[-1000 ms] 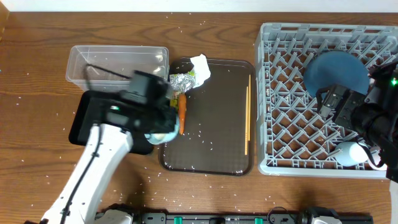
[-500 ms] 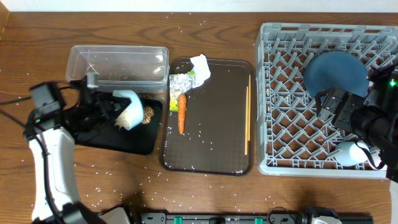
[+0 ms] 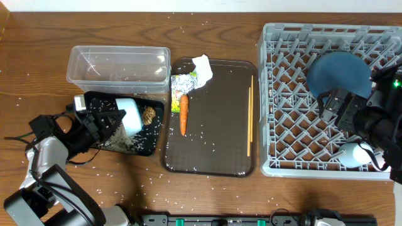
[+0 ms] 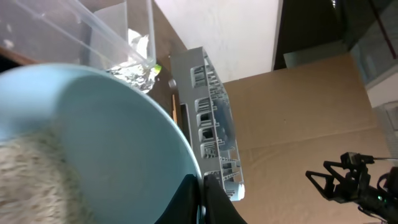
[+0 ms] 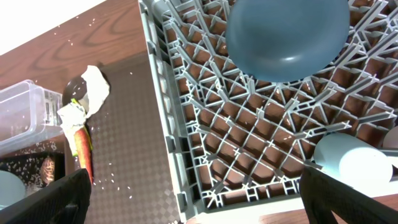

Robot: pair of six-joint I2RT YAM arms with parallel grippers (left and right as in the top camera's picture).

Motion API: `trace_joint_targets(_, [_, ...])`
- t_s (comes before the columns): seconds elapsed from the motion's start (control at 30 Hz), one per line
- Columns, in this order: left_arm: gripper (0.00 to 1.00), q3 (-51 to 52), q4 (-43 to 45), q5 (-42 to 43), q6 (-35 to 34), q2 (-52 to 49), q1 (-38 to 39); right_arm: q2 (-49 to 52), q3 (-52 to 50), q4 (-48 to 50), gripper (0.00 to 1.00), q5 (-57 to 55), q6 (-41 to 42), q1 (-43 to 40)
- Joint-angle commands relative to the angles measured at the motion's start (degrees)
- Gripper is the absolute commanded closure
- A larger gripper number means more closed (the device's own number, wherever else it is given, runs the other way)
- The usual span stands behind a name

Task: Sort waste into correct bins and load items into the dishwasher rack
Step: 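Tip the bowl with the left gripper to pour rice onto the black tray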

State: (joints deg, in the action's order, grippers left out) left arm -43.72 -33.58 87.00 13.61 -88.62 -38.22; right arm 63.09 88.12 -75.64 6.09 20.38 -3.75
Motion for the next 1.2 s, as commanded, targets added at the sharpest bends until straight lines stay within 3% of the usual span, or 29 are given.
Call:
trace_joint_targets(0.0, [0.94,-0.15,0.07,3.04,2.23,0.37,-0.35,0.09,0.66,-0.02,0.01,0.61,0.39,-0.83])
trace_joint_targets(1.0, [0.94,-0.33,-2.1,-1.14,1.53,6.08,6.95,0.09,0.66,1.09,0.01,0.59,0.39,-0.83])
trace_joint_targets(1.17, [0.94,-0.44,-2.05,-13.51,-2.12,11.28,16.94,0.09,0.66,1.55,0.01,0.59,0.39,-0.83])
